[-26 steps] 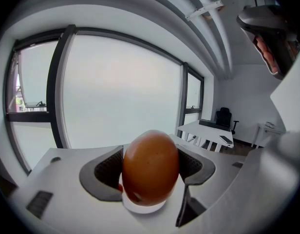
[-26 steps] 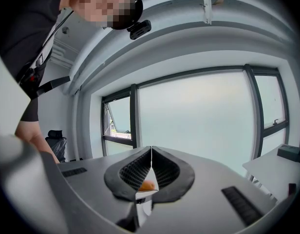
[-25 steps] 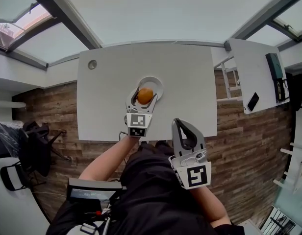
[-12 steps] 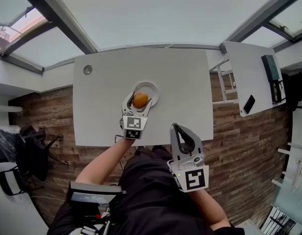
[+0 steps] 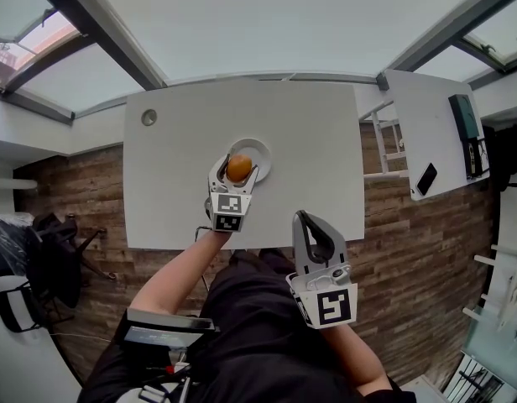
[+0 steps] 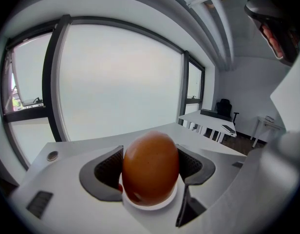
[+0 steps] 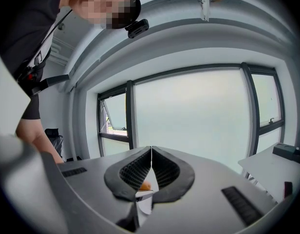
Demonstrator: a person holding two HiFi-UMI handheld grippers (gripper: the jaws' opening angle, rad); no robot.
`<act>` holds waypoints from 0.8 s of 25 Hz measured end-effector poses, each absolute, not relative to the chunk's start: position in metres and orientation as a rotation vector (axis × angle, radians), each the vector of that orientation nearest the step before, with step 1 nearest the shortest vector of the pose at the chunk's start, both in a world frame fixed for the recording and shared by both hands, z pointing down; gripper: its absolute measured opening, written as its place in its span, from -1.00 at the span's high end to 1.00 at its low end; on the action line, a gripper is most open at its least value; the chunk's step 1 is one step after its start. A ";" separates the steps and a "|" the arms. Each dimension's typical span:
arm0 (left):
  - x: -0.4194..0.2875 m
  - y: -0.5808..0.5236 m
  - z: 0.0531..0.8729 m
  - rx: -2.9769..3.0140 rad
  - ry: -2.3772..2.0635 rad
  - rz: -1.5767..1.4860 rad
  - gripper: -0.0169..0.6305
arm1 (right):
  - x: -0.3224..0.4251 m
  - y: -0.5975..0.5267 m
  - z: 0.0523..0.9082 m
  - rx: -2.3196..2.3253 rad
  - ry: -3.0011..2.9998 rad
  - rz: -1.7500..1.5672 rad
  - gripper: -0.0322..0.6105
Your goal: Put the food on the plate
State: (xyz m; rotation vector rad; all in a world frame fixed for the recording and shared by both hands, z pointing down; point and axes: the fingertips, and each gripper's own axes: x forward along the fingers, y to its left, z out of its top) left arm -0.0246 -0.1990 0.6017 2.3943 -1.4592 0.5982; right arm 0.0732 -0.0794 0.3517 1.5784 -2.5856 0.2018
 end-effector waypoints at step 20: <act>-0.032 -0.207 0.632 2.410 -1.442 0.705 -0.03 | 0.080 -0.071 0.358 1.603 -2.547 0.188 0.88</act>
